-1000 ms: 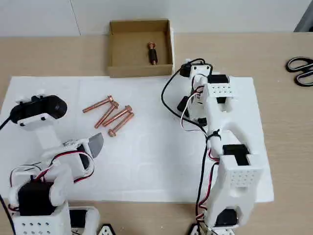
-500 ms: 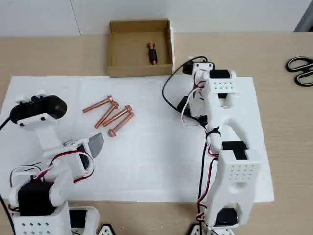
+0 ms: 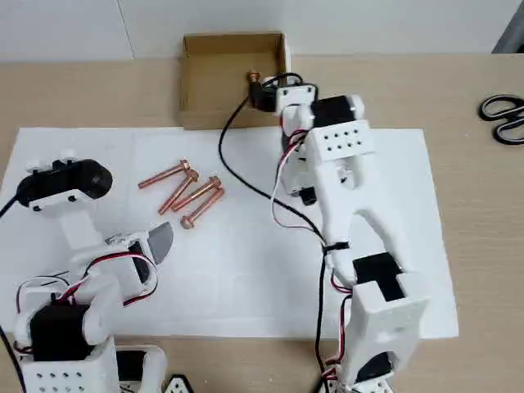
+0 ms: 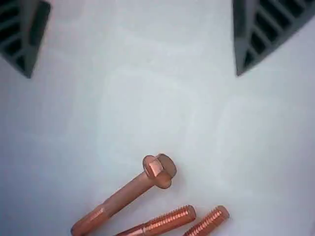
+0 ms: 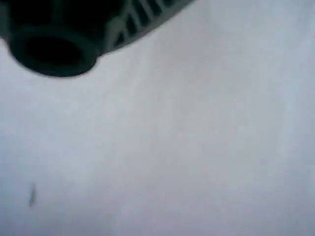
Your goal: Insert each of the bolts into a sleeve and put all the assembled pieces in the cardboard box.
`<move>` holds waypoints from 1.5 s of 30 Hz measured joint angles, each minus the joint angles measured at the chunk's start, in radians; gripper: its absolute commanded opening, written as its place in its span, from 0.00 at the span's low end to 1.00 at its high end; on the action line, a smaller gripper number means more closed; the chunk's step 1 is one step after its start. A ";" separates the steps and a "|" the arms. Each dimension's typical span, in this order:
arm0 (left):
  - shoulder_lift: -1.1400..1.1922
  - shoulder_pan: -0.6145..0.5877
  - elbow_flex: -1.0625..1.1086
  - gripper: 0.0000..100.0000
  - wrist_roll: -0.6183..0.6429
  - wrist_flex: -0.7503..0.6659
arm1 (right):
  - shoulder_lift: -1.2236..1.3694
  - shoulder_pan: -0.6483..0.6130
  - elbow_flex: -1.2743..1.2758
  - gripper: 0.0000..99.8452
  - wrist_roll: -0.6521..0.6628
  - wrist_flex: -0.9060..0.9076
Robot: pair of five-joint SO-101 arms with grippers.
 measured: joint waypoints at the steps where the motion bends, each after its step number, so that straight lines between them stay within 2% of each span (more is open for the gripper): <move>1: 0.000 0.000 0.000 0.25 0.000 0.000 | 0.023 -0.006 -0.005 0.01 -0.003 0.000; 6: 0.000 0.000 0.000 0.25 0.000 0.000 | 0.163 -0.009 -0.005 0.02 -0.003 -0.002; 13: 0.000 0.000 0.000 0.25 0.000 0.000 | 0.302 -0.012 -0.005 0.09 -0.003 -0.017; 23: 0.000 0.000 0.000 0.25 0.000 0.000 | 0.348 -0.012 -0.031 0.09 -0.003 -0.012; 29: 0.000 0.000 0.000 0.25 0.000 0.000 | 0.348 -0.023 -0.031 0.18 -0.005 -0.011; 36: 0.000 0.000 0.000 0.25 0.000 0.000 | 0.348 -0.028 -0.031 0.13 -0.005 -0.008; 42: 0.000 0.000 0.000 0.25 0.000 0.000 | 0.351 -0.017 -0.034 0.01 -0.005 -0.009; 45: 0.000 0.000 0.000 0.25 0.000 0.000 | 0.351 -0.014 -0.034 0.01 -0.005 -0.009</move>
